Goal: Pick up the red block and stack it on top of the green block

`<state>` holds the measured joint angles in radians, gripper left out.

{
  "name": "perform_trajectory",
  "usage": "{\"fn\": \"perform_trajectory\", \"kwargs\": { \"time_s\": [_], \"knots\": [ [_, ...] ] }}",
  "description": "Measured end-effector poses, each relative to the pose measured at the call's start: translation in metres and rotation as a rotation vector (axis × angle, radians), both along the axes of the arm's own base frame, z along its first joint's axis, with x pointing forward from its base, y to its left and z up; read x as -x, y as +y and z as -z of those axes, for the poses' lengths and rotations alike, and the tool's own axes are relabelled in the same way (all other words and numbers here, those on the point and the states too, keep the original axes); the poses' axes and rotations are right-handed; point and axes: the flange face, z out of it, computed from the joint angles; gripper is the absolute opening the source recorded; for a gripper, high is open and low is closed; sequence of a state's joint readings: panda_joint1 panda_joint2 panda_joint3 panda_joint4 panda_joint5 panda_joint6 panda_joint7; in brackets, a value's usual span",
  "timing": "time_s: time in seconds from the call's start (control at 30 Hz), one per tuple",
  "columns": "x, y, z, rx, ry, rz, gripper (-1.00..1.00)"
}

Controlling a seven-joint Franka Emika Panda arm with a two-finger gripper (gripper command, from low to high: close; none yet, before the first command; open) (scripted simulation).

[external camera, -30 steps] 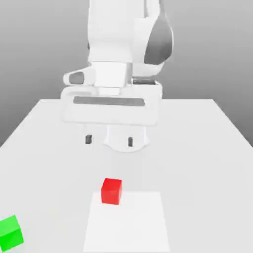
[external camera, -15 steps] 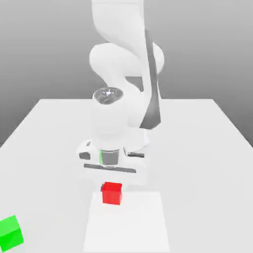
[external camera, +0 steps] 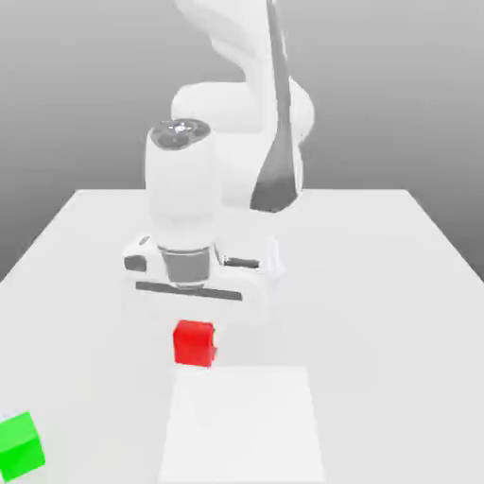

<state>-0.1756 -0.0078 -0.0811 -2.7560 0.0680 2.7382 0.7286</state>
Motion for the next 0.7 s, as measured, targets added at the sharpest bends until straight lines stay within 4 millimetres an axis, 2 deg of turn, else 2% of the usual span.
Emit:
{"fn": "perform_trajectory", "kwargs": {
  "time_s": [0.23, 0.43, 0.5, 0.57, 0.6, 0.7],
  "knots": [
    [-0.051, -0.087, -0.011, -0.005, 0.001, 0.078, -1.00],
    [-0.078, -0.171, -0.023, 0.021, -0.001, 0.133, -1.00],
    [-0.081, -0.180, -0.004, 0.026, -0.001, 0.138, -1.00],
    [-0.081, -0.182, 0.025, 0.027, -0.001, 0.139, -1.00],
    [-0.080, -0.183, 0.033, 0.028, 0.000, 0.140, 1.00],
    [-0.080, -0.183, 0.033, 0.028, 0.000, 0.140, 1.00]
  ]
}}
